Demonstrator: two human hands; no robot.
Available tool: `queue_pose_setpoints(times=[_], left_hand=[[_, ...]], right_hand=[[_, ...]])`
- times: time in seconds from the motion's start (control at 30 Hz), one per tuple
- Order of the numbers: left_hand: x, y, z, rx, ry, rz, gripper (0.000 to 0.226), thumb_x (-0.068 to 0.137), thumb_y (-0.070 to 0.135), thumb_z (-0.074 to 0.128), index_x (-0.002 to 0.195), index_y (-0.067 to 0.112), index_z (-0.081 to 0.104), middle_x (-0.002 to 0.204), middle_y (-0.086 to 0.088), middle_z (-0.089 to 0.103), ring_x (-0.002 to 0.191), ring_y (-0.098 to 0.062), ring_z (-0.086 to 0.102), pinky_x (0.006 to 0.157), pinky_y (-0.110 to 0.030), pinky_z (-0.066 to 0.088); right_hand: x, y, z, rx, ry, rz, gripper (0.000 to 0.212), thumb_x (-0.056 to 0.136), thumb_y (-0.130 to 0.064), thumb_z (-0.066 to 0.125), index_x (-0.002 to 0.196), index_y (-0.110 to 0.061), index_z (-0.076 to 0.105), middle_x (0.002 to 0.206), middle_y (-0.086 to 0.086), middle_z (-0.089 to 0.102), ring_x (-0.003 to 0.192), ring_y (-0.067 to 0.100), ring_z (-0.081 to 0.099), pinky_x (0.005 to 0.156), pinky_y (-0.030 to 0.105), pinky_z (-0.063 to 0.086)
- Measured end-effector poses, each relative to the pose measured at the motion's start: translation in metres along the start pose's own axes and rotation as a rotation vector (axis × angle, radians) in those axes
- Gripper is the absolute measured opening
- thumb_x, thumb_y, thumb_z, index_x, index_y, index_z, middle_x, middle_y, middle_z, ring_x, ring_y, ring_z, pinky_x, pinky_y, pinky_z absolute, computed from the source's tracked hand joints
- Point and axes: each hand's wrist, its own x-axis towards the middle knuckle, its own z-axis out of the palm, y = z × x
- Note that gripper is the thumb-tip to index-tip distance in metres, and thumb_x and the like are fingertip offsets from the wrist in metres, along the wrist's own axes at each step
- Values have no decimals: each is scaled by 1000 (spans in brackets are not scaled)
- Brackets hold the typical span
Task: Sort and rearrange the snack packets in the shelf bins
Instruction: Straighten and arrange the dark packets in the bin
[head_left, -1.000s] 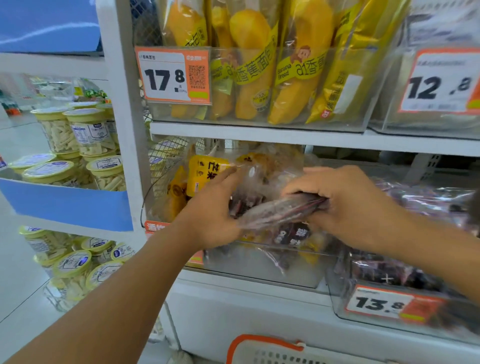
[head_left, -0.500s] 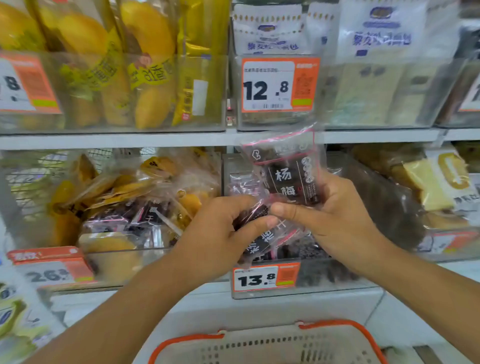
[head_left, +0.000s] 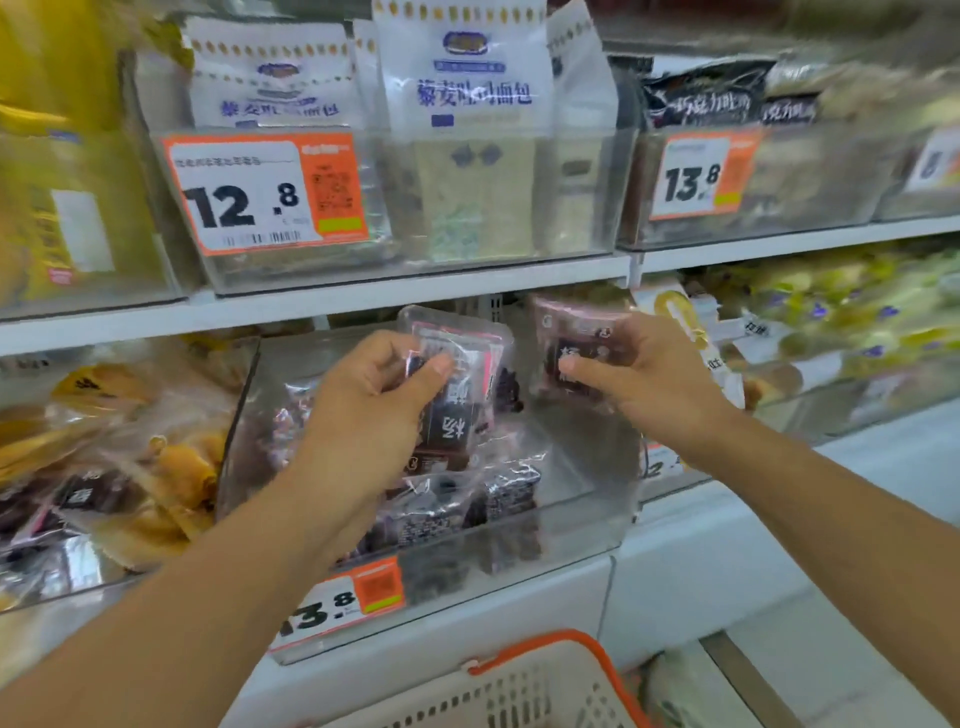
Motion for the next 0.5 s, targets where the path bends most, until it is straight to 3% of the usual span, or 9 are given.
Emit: queue_pose_setpoints(times=[0.03, 0.07, 0.13, 0.2, 0.3, 0.43, 0.5], left_hand=[[6, -3, 6, -20, 8, -17, 5, 92, 21, 67, 88, 19, 68, 90, -3, 73, 80, -19, 67, 64, -33, 58], [12, -7, 10, -20, 25, -22, 6, 92, 19, 69, 86, 20, 68, 87, 0, 71, 76, -14, 65, 60, -26, 56], [21, -13, 15, 26, 68, 15, 12, 90, 17, 71, 81, 23, 66, 82, 5, 67, 70, -6, 62, 55, -16, 51], [25, -17, 13, 159, 106, 135, 18, 88, 15, 73, 78, 28, 66, 78, 14, 66, 70, -2, 61, 59, -12, 49], [26, -18, 4, 465, 116, 330, 17, 84, 17, 77, 83, 32, 68, 76, 21, 67, 74, 1, 61, 72, -16, 48], [34, -11, -8, 573, 104, 338, 18, 73, 30, 83, 78, 37, 67, 75, 24, 67, 70, 0, 63, 65, -26, 54], [39, -7, -13, 597, 58, 336, 18, 66, 36, 82, 78, 34, 68, 74, 22, 68, 68, -1, 64, 64, -19, 53]], right_hand=[[6, 5, 3, -114, -34, -8, 11, 82, -22, 82, 81, -26, 72, 73, -6, 68, 70, 1, 65, 68, 22, 54], [14, 8, 8, -236, -61, -30, 24, 80, -24, 84, 67, -29, 64, 64, -10, 61, 62, -1, 59, 59, 14, 45], [31, 12, 22, -458, -120, -57, 37, 77, -26, 85, 61, -27, 52, 61, -7, 54, 61, 12, 56, 50, 20, 33], [47, 10, 36, -630, -155, -70, 30, 74, -25, 86, 69, -18, 56, 71, 3, 60, 71, 25, 60, 53, 27, 38], [69, 5, 50, -759, -201, -79, 29, 73, -19, 86, 92, -14, 64, 93, 7, 68, 87, 28, 66, 69, 31, 50], [91, 13, 66, -733, -312, -79, 35, 74, -16, 86, 104, -16, 69, 102, 5, 69, 95, 26, 66, 82, 34, 55], [95, 20, 74, -669, -333, -67, 26, 78, -5, 80, 100, -17, 72, 103, 6, 71, 95, 25, 68, 88, 39, 57]])
